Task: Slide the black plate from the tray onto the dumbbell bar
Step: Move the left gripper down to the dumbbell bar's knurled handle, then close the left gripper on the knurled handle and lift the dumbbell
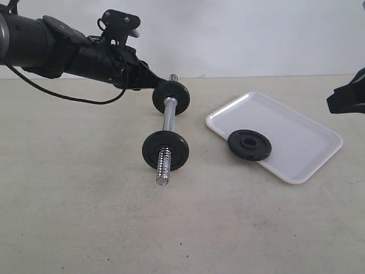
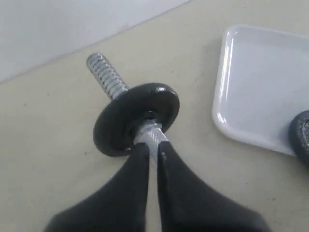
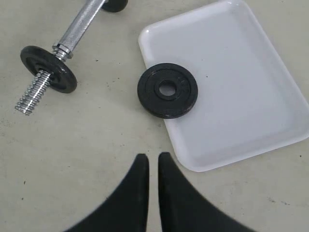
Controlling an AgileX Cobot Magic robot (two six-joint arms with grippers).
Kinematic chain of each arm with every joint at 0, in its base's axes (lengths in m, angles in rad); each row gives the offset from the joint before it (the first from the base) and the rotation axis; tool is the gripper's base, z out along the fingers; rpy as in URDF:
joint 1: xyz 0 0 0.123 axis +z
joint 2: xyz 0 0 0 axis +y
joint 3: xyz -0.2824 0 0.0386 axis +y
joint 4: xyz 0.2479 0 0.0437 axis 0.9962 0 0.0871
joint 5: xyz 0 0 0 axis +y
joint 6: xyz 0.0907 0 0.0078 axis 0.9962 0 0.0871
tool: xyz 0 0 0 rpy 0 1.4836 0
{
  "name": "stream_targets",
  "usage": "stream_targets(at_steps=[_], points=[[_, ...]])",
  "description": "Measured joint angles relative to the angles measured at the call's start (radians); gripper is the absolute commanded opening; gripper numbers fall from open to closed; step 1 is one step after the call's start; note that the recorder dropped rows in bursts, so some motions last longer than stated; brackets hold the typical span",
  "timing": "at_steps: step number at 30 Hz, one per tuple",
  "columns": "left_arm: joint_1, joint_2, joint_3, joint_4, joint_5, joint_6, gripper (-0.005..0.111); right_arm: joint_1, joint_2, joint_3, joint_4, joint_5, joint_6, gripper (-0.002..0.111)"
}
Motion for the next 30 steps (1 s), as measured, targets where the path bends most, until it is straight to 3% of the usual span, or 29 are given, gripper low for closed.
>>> stream_targets(at_steps=[9, 21, 24, 30], points=[[0.0, 0.072, -0.025, -0.009, 0.056, -0.314, 0.004, 0.0, 0.0, 0.0, 0.002, 0.006, 0.0, 0.004], [0.0, 0.13, -0.144, -0.001, 0.147, -0.376, 0.006, 0.0, 0.0, 0.0, 0.002, 0.01, 0.0, 0.004], [0.0, 0.14, -0.148, 0.032, 0.154, -0.38, 0.017, 0.0, 0.0, 0.0, 0.002, 0.011, 0.0, 0.004], [0.0, 0.143, -0.148, 0.079, 0.158, -0.401, 0.053, 0.0, 0.0, 0.0, 0.002, 0.011, 0.0, 0.004]])
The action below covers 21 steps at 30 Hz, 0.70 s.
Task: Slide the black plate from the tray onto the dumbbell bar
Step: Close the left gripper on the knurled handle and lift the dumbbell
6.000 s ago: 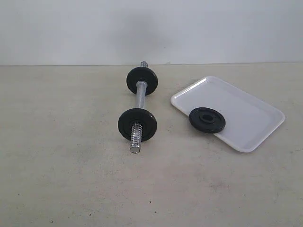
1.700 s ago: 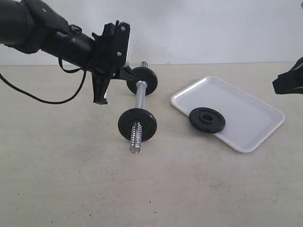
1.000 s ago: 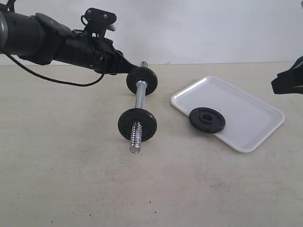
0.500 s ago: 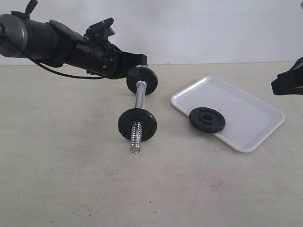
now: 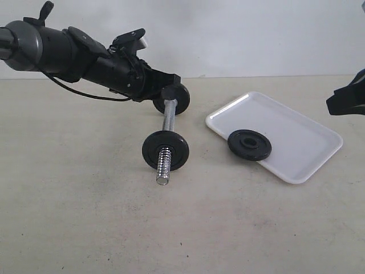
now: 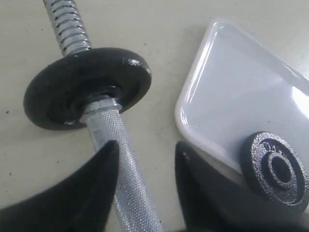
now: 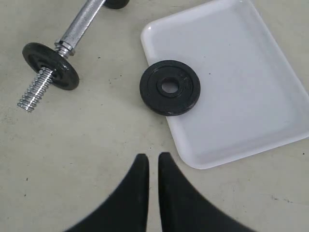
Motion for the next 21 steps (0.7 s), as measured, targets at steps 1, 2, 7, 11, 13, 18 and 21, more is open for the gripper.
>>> stream_targets(at_steps=[1, 2, 7, 11, 13, 18, 21], points=[[0.0, 0.0, 0.0, 0.0, 0.0, -0.014, 0.056, 0.0, 0.0, 0.0, 0.0, 0.0, 0.0, 0.004], [0.0, 0.0, -0.001, 0.002, 0.0, -0.029, 0.06, 0.0, 0.0, 0.0, 0.0, 0.0, 0.0, 0.004], [0.0, 0.001, -0.001, 0.002, 0.0, -0.143, 0.063, 0.0, 0.0, 0.0, 0.0, 0.0, 0.0, 0.004], [0.0, 0.007, -0.002, 0.004, 0.0, -0.173, 0.063, 0.0, 0.0, 0.0, 0.0, 0.002, 0.0, 0.004], [0.0, 0.019, -0.004, 0.022, 0.0, -0.177, 0.063, 0.0, 0.0, 0.0, 0.0, 0.004, 0.0, 0.004], [0.0, 0.049, -0.004, 0.053, -0.002, -0.184, 0.063, 0.0, 0.0, 0.0, 0.0, 0.004, 0.0, 0.004], [0.0, 0.067, -0.004, 0.055, -0.008, -0.185, 0.063, 0.0, 0.0, 0.0, 0.0, 0.004, 0.0, 0.004]])
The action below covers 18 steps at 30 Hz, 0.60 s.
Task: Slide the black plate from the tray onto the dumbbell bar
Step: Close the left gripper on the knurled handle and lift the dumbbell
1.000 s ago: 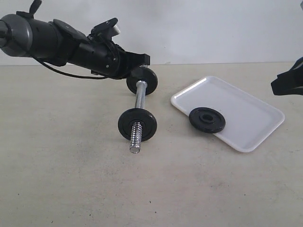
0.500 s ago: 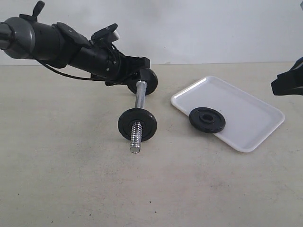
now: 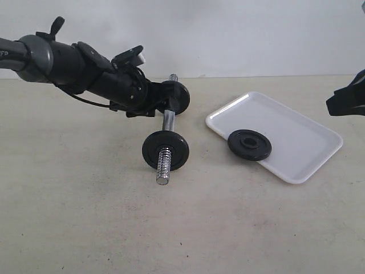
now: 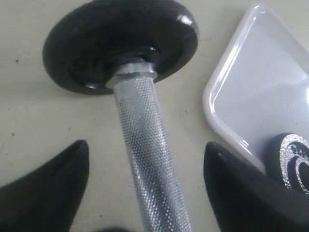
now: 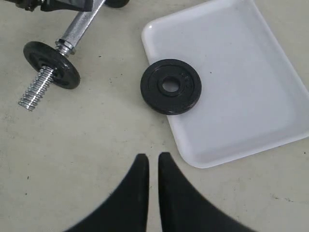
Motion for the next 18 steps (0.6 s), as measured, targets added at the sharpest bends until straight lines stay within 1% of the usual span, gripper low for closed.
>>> stream_targets(at_steps=[9, 18], points=[[0.0, 0.018, 0.0, -0.013, -0.029, -0.004, 0.063, 0.0, 0.0, 0.0, 0.0, 0.0, 0.0, 0.004], [-0.004, 0.052, -0.031, -0.026, -0.021, -0.006, 0.063, 0.0, 0.0, 0.0, 0.0, 0.0, 0.0, 0.004]])
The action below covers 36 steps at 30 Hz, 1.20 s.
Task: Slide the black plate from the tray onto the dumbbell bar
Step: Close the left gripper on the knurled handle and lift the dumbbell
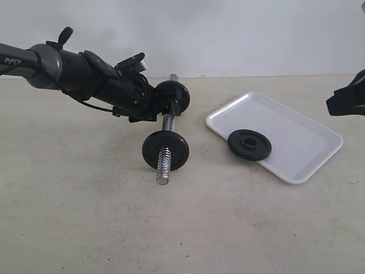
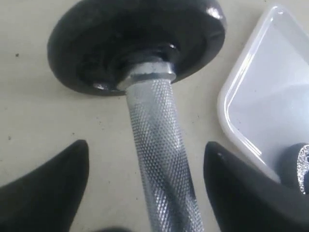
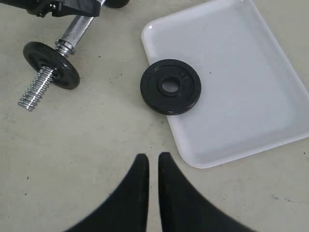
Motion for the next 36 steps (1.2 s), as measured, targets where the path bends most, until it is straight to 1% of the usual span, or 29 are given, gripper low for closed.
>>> stream_targets(at_steps=[5, 8, 12, 18, 21, 27, 36], points=[[-0.01, 0.021, -0.017, -0.002, -0.002, 0.0, 0.062, 0.0, 0.0, 0.0, 0.0, 0.0, 0.0, 0.004], [-0.022, 0.03, -0.036, -0.004, -0.004, 0.0, 0.057, 0.0, 0.0, 0.0, 0.0, 0.0, 0.0, 0.004], [-0.029, 0.034, -0.048, -0.005, -0.008, 0.019, 0.041, 0.0, 0.0, 0.0, 0.0, 0.0, 0.0, 0.004], [-0.029, 0.042, -0.048, -0.013, -0.017, 0.062, 0.02, 0.0, 0.0, 0.0, 0.0, 0.0, 0.0, 0.004], [-0.03, 0.047, -0.05, -0.017, -0.017, 0.069, 0.005, 0.0, 0.0, 0.0, 0.0, 0.0, 0.0, 0.004], [-0.03, 0.069, -0.062, -0.05, -0.008, 0.07, 0.004, 0.0, 0.0, 0.0, 0.0, 0.0, 0.0, 0.004], [-0.028, 0.08, -0.07, -0.112, 0.003, -0.005, 0.004, 0.0, 0.0, 0.0, 0.0, 0.0, 0.0, 0.004]])
